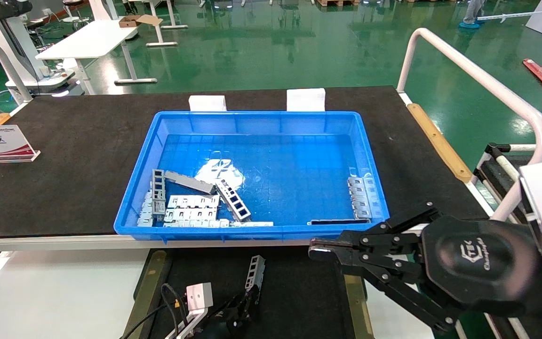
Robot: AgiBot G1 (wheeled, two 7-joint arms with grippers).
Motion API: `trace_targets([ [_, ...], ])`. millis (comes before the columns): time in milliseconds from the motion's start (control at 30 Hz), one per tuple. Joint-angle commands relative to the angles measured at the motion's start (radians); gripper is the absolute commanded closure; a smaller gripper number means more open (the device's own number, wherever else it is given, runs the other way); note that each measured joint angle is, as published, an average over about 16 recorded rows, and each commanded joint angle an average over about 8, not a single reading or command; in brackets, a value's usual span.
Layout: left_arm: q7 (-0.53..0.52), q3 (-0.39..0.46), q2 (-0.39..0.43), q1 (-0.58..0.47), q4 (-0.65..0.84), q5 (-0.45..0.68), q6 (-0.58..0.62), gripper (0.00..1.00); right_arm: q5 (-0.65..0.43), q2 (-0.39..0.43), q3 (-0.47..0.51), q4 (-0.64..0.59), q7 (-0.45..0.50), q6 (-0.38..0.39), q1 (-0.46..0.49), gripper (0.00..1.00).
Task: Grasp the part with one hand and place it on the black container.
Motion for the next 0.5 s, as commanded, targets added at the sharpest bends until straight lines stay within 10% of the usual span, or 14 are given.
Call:
trace_targets([
  [33,0.003,-0.002,0.003,-0.001,0.005,-0.005,0.001,0.01,0.0,0.0,0.0,0.0,0.0,0.0,0.0,0.0],
  [500,0.076,0.038,-0.017,0.006,-0.028,0.009,0.03,0.0,0.001,0.0,-0.001,0.0,0.0,0.0,0.0,0.0],
])
